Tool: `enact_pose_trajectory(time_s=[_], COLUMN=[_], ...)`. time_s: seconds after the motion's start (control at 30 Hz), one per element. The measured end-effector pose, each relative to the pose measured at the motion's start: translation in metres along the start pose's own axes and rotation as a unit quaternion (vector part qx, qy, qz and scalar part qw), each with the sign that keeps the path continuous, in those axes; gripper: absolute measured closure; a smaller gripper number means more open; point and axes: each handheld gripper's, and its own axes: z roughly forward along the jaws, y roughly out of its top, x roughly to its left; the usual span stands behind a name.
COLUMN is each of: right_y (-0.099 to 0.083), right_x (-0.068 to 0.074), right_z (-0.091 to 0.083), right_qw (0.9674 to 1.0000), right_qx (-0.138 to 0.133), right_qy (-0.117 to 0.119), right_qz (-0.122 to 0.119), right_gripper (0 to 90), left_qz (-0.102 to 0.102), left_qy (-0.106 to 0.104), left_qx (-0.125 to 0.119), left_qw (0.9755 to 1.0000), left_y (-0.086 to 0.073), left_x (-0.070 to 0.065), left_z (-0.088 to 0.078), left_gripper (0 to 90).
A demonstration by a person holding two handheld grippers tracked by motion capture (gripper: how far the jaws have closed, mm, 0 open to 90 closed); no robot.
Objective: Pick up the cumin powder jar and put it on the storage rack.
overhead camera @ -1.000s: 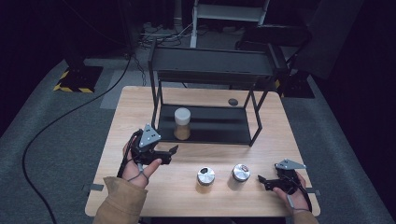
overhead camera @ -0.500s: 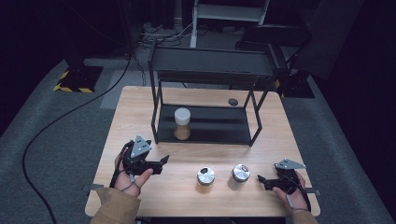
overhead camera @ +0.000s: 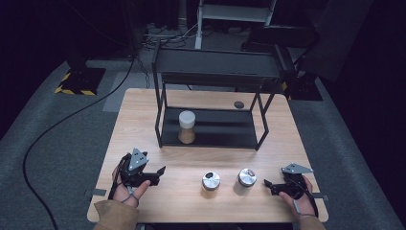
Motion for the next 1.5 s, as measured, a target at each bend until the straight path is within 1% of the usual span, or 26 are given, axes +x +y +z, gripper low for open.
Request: enact_pose_trajectory(time_s=[0.2, 0.47, 0.97, 1.17, 1.37, 1.43, 1.5], right_y=[0.0, 0.0, 0.0, 0.0, 0.0, 0.0, 0.0], right_x=[0.0, 0.0, 0.0, 0.0, 0.0, 0.0, 0.0], right_z=[0.0, 0.0, 0.0, 0.0, 0.0, 0.0, 0.0], right_qw=[1.0, 1.0, 1.0, 1.0, 1.0, 1.0, 1.0], right_qx=[0.0, 0.0, 0.0, 0.0, 0.0, 0.0, 0.0], right_qy=[0.0, 0.0, 0.0, 0.0, 0.0, 0.0, 0.0], right_qz=[0.0, 0.0, 0.0, 0.0, 0.0, 0.0, 0.0], right_gripper=[3.9, 3.9, 3.9, 3.9, 3.9, 3.9, 3.9], left_qz=[-0.009, -0.021, -0.047, -0.055, -0.061, -0.057, -0.057], left_qy=[0.004, 0.015, 0.034, 0.039, 0.044, 0.044, 0.041], left_qx=[0.014, 0.025, 0.049, 0.054, 0.066, 0.073, 0.091], left_qw=[0.9999, 0.9993, 0.9971, 0.9963, 0.995, 0.9948, 0.9934], left_y=[-0.009, -0.021, -0.039, -0.043, -0.045, -0.044, -0.04], left_x=[0.003, 0.006, 0.009, 0.01, 0.01, 0.011, 0.012], left_z=[0.005, 0.01, 0.021, 0.023, 0.027, 0.028, 0.031], left_gripper=[13.5, 12.9, 12.1, 10.6, 7.4, 6.5, 6.4])
